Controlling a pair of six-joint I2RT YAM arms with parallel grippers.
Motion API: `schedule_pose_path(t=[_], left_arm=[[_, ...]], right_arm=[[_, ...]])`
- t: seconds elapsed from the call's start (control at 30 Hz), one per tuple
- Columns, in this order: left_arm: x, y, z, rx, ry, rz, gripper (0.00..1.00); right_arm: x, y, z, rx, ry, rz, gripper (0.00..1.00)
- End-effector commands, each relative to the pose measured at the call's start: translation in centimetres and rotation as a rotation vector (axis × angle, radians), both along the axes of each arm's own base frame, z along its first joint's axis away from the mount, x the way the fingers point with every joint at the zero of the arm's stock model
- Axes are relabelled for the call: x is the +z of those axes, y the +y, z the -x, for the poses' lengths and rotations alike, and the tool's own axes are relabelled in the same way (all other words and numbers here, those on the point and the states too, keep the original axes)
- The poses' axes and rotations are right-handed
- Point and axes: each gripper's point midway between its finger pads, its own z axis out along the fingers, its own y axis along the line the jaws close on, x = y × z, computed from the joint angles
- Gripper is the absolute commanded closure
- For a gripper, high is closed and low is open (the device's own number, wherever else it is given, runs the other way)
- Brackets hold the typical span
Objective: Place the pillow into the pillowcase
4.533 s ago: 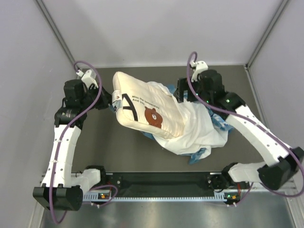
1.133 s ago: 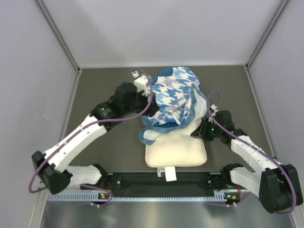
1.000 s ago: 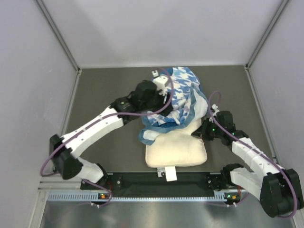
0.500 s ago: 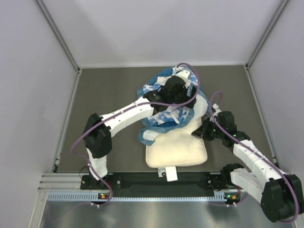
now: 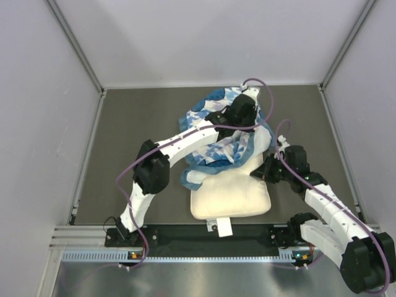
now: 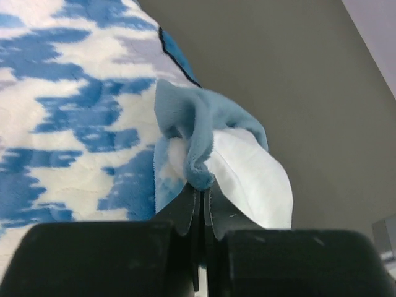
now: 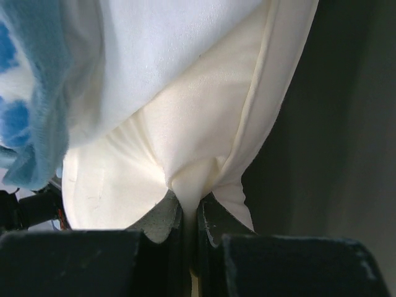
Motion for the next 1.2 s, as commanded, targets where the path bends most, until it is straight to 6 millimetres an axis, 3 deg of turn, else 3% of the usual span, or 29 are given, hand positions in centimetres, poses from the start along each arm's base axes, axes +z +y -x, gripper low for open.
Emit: schedule_pose_path(t=[0.0,0.07,0.1,0.17,0.2,0.27,0.3,0.37,0.47,0.67,0.77,0.8,0.87,0.93,1.03,1.13,1.17], left_arm=[[4.7,-1.5,2.8,-0.18,-0.032,0.128,1.0],[7.9,-1.5,4.0,-0.223,-0.125,0.164,1.0],[10.6,-1.1,5.8,-0.252,-0.172,0.183,1.0],[12.5,-0.6,7.9,-0.307,-0.221,0.161,1.0],[14.6,0.2,9.1,-0.332,-0.249,0.177,1.0],[15.5,0.7,11.2,-0.393,-0.279,0.151,1.0],[16.6,0.9,13.3,-0.421,-0.307,0.149,1.0],[16.7,0.7,16.3,-0.477,-0.345,0.102,1.0],[17.2,2.0,18.1,-0.449,-0.369,0.078,1.0],[21.8,4.6,21.6,-0.463,-0.374,0.198,1.0],[22.2,5.4,22.2,-0.449,-0.352,0.222,1.0],[21.9,5.6,22.3,-0.437,-0.337,0.224,1.0],[20.8,5.8,22.7,-0.44,-0.316,0.226,1.0],[19.7,5.2,23.4,-0.45,-0.277,0.273,1.0],[19.9,3.5,26.2,-0.52,-0.23,0.355,1.0],[20.7,1.8,27.8,-0.517,-0.258,0.34,1.0],[21.8,1.1,29.6,-0.545,-0.263,0.349,1.0]], right_arm=[[2.9,0.8,-1.2,0.026,-0.095,-0.032,1.0],[2.8,0.8,-1.3,0.027,-0.091,-0.03,1.0],[3.1,0.9,-1.6,0.026,-0.098,-0.03,1.0],[3.4,0.9,-2.0,0.027,-0.108,-0.033,1.0],[4.0,0.9,-2.4,0.024,-0.123,-0.037,1.0],[4.8,1.1,-3.0,0.02,-0.15,-0.05,1.0],[5.7,1.3,-3.5,0.017,-0.169,-0.065,1.0],[6.8,1.6,-4.2,0.024,-0.194,-0.087,1.0],[9.2,1.9,-5.4,0.01,-0.244,-0.116,1.0],[16.1,2.1,-8.8,-0.059,-0.358,-0.197,1.0],[18.5,2.9,-9.5,-0.057,-0.384,-0.277,1.0],[20.4,3.2,-9.7,-0.05,-0.446,-0.309,1.0],[21.4,3.6,-9.7,-0.05,-0.46,-0.348,1.0],[22.1,4.8,-9.5,-0.026,-0.484,-0.367,1.0],[22.5,7.2,-9.4,0.011,-0.489,-0.369,1.0],[23.7,9.1,-9.4,0.028,-0.519,-0.375,1.0],[24.7,9.3,-9.5,0.021,-0.543,-0.396,1.0]])
